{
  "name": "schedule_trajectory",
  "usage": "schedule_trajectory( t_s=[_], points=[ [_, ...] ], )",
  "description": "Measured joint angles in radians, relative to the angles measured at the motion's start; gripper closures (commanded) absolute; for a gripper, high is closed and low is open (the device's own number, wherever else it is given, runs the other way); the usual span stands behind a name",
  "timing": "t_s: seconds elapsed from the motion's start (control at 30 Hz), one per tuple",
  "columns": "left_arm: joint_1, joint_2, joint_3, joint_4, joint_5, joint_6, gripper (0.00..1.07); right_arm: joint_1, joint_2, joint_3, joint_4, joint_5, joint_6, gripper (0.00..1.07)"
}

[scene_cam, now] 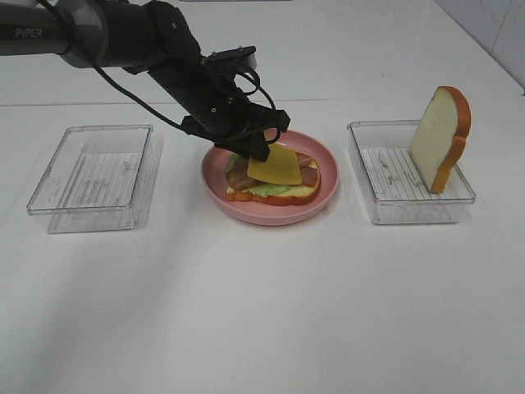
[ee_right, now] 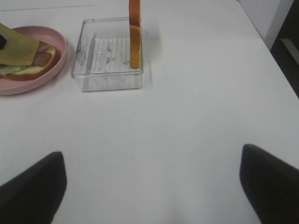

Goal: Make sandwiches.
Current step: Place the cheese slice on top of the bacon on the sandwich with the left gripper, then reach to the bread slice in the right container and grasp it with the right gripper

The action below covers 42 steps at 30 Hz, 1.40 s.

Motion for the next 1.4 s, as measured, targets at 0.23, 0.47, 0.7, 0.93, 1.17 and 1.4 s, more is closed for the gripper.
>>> schedule_trajectory(
  t_s=[0.23, 0.47, 0.7, 0.93, 1.17, 1.4],
  points=[
    [0.0, -0.011, 0.0, 0.05, -0.002, -0.003, 0.08, 0.0, 0.0, 0.0, 0.0, 0.0, 0.0, 0.14],
    [0.0, -0.102, -0.002, 0.16, 0.047, -0.022, 0.05, 0.0, 0.0, 0.0, 0.0, 0.0, 0.0, 0.14],
    [0.001, -0.196, -0.006, 0.247, 0.156, -0.035, 0.05, 0.0, 0.0, 0.0, 0.0, 0.0, 0.0, 0.14],
    [0.075, -0.288, -0.011, 0.325, 0.283, -0.111, 0.05, 0.0, 0.0, 0.0, 0.0, 0.0, 0.0, 0.14],
    [0.238, -0.345, -0.011, 0.377, 0.429, -0.159, 0.05, 0.0, 0.0, 0.0, 0.0, 0.0, 0.0, 0.14],
    [0.445, -0.377, -0.011, 0.417, 0.489, -0.166, 0.05, 0.0, 0.0, 0.0, 0.0, 0.0, 0.0, 0.14]
  ],
)
